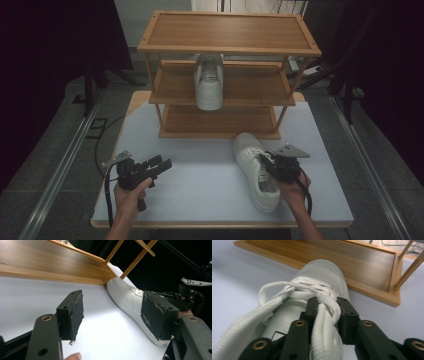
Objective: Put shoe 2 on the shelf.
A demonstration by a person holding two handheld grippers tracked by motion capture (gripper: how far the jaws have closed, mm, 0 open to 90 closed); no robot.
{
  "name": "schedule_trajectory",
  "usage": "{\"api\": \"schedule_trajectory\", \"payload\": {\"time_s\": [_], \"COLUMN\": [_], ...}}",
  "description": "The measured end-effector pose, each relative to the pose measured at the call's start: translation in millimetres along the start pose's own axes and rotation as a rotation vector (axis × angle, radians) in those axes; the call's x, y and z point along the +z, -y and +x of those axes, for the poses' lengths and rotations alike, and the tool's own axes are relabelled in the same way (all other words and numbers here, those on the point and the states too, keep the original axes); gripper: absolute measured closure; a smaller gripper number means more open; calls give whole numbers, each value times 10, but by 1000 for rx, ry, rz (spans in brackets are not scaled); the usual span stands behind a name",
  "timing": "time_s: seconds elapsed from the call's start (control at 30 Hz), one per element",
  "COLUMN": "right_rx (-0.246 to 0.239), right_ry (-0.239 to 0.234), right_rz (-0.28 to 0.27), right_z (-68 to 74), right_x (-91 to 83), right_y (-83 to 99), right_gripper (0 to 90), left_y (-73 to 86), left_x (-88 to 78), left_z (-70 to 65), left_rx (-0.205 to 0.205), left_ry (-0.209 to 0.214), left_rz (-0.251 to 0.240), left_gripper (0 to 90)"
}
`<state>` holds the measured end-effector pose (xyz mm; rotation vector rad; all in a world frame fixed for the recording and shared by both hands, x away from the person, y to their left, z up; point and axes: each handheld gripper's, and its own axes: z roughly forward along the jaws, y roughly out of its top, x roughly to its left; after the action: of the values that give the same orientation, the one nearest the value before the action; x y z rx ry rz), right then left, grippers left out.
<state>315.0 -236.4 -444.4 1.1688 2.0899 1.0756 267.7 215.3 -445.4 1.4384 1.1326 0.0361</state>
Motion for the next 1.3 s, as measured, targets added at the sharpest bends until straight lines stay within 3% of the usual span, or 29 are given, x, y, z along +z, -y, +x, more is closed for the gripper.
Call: {"api": "schedule_trajectory", "payload": {"time_s": [0.2,0.37,0.57,0.9,1.13,1.3], "right_rx": [-14,30,55,241,282,302], "right_ry": [19,3,-31,-191,-194,-210], "right_rz": [9,-15,-105,-288,-397,-444], "right_z": [20,-22,32,51,31,2], "right_x": [1,-35,-215,-659,-863,-933], "right_y": [-9,10,36,-130,-365,-559], "right_gripper": [813,824,826,827,826,826], "left_y": [3,10,10,9,7,3], "left_x": [-5,-2,-23,-39,-53,-62], "left_z": [6,14,39,24,48,48], "left_rx": [-5,-9,-19,-17,-31,-31], "left_ry": [0,4,0,7,15,19], "left_rz": [3,6,1,-8,-16,-21], "left_gripper": [343,343,343,343,344,345]}}
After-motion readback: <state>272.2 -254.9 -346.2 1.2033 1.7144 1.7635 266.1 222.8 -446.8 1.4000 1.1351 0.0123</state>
